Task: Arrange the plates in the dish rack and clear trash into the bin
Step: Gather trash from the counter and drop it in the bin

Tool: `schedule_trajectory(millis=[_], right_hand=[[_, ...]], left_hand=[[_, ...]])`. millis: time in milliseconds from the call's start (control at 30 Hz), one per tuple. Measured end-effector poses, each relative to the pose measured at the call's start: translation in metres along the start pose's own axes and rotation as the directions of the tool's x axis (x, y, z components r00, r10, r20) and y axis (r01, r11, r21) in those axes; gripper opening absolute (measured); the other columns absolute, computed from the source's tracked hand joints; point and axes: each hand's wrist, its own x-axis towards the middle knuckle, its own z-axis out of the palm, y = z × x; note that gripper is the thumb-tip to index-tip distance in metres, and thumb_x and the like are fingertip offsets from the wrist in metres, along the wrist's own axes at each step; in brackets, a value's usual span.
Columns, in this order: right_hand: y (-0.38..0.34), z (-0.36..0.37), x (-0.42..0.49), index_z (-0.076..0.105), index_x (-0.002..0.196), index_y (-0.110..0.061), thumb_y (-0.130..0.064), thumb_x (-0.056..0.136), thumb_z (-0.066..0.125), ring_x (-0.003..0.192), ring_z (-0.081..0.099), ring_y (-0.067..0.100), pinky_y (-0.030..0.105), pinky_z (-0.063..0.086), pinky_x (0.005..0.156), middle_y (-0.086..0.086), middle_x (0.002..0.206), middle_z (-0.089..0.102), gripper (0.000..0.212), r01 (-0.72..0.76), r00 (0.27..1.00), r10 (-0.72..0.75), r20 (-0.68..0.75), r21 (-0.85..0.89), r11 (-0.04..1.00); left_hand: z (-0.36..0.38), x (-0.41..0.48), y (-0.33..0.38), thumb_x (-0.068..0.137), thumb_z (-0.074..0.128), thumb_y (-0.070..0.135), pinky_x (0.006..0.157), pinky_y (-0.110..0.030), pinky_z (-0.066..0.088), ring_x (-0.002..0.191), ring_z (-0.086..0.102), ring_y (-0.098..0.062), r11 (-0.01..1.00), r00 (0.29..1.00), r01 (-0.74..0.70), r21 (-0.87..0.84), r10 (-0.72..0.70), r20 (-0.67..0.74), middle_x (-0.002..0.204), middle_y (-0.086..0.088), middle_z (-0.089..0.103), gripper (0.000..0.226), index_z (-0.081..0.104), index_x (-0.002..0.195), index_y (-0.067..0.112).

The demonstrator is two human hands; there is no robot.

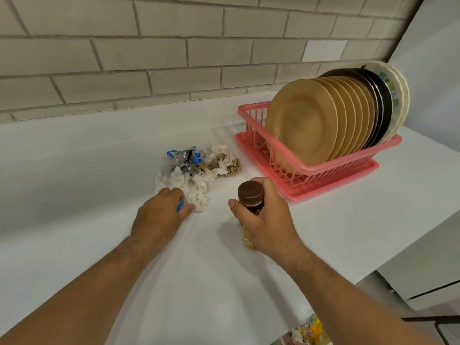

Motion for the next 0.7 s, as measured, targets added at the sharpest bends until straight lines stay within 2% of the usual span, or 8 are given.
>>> schedule_trajectory(millis=[133, 267, 367, 400, 467, 533, 600, 700], right_hand=[[0.005, 0.001, -0.001, 0.046, 0.09, -0.036, -0.031, 0.076, 0.072, 0.068, 0.053, 0.0, 0.009, 0.042, 0.058, -0.024, 0.079, 0.057, 0.03, -0.029, 0.999, 0.03, -0.029, 0.032, 0.999], [0.011, -0.001, -0.003, 0.049, 0.088, -0.032, -0.03, 0.075, 0.071, 0.067, 0.054, 0.003, 0.012, 0.044, 0.056, -0.02, 0.076, 0.059, 0.026, -0.068, 0.994, 0.071, -0.084, 0.044, 0.997], [0.013, -0.003, -0.004, 0.052, 0.083, -0.028, -0.035, 0.073, 0.07, 0.069, 0.057, 0.012, 0.028, 0.05, 0.062, -0.011, 0.076, 0.061, 0.022, -0.104, 0.992, 0.107, -0.069, 0.051, 0.993], [0.013, -0.003, -0.004, 0.053, 0.081, -0.028, -0.037, 0.072, 0.07, 0.07, 0.057, 0.014, 0.032, 0.052, 0.064, -0.01, 0.076, 0.061, 0.022, -0.115, 0.991, 0.118, -0.063, 0.056, 0.992], [0.013, -0.003, -0.003, 0.052, 0.08, -0.029, -0.039, 0.071, 0.069, 0.069, 0.057, 0.013, 0.032, 0.051, 0.063, -0.012, 0.074, 0.06, 0.022, -0.127, 0.99, 0.131, -0.056, 0.058, 0.99], [0.012, -0.002, -0.003, 0.051, 0.079, -0.029, -0.038, 0.071, 0.069, 0.069, 0.057, 0.012, 0.028, 0.05, 0.062, -0.015, 0.073, 0.059, 0.021, -0.135, 0.989, 0.138, -0.049, 0.056, 0.989], [0.012, -0.002, -0.003, 0.052, 0.08, -0.029, -0.037, 0.072, 0.07, 0.069, 0.057, 0.011, 0.027, 0.049, 0.062, -0.016, 0.073, 0.059, 0.021, -0.145, 0.988, 0.148, -0.053, 0.062, 0.988], [0.013, -0.004, -0.007, 0.054, 0.083, -0.027, -0.037, 0.072, 0.07, 0.07, 0.058, 0.011, 0.029, 0.051, 0.063, -0.011, 0.074, 0.06, 0.022, -0.158, 0.984, 0.163, -0.069, 0.073, 0.985]], left_hand=[[-0.001, -0.003, 0.004, 0.096, 0.049, 0.036, 0.074, -0.035, 0.045, 0.082, 0.053, -0.021, 0.999, 1.0, 0.01, -0.049, -0.009, 0.019, 0.096, -0.002, 0.051, 0.025, 0.058, 0.091, 0.014], [-0.006, -0.01, 0.001, 0.096, 0.046, 0.038, 0.065, -0.035, 0.044, 0.074, 0.054, -0.024, 0.991, 0.999, 0.048, -0.124, -0.049, -0.005, 0.077, -0.002, 0.057, 0.026, 0.047, 0.084, 0.015], [-0.012, -0.007, 0.0, 0.098, 0.044, 0.026, 0.067, -0.031, 0.045, 0.077, 0.057, -0.022, 0.981, 0.999, 0.043, -0.189, -0.048, -0.023, 0.084, -0.003, 0.063, 0.011, 0.051, 0.102, 0.018], [-0.013, -0.004, 0.001, 0.099, 0.043, 0.021, 0.07, -0.03, 0.045, 0.079, 0.057, -0.021, 0.98, 0.999, 0.023, -0.195, -0.029, -0.027, 0.089, -0.003, 0.063, 0.014, 0.053, 0.109, 0.019], [-0.012, 0.002, 0.002, 0.1, 0.039, 0.022, 0.072, -0.03, 0.044, 0.081, 0.055, -0.021, 0.991, 0.999, -0.048, -0.128, 0.044, -0.03, 0.096, -0.004, 0.064, 0.021, 0.056, 0.112, 0.02], [-0.01, 0.007, 0.009, 0.099, 0.037, 0.036, 0.069, -0.029, 0.038, 0.083, 0.056, -0.022, 0.996, 0.997, -0.082, -0.019, 0.082, -0.013, 0.1, -0.002, 0.065, 0.026, 0.056, 0.109, 0.022], [-0.006, 0.012, 0.015, 0.094, 0.041, 0.052, 0.069, -0.031, 0.039, 0.094, 0.059, -0.025, 0.995, 0.998, -0.054, 0.088, 0.05, 0.045, 0.108, 0.0, 0.062, 0.039, 0.054, 0.118, 0.024], [0.006, 0.011, 0.022, 0.093, 0.046, 0.05, 0.068, -0.031, 0.04, 0.094, 0.058, -0.025, 0.985, 0.996, -0.051, 0.163, 0.038, 0.079, 0.109, -0.003, 0.061, 0.038, 0.055, 0.113, 0.018]])
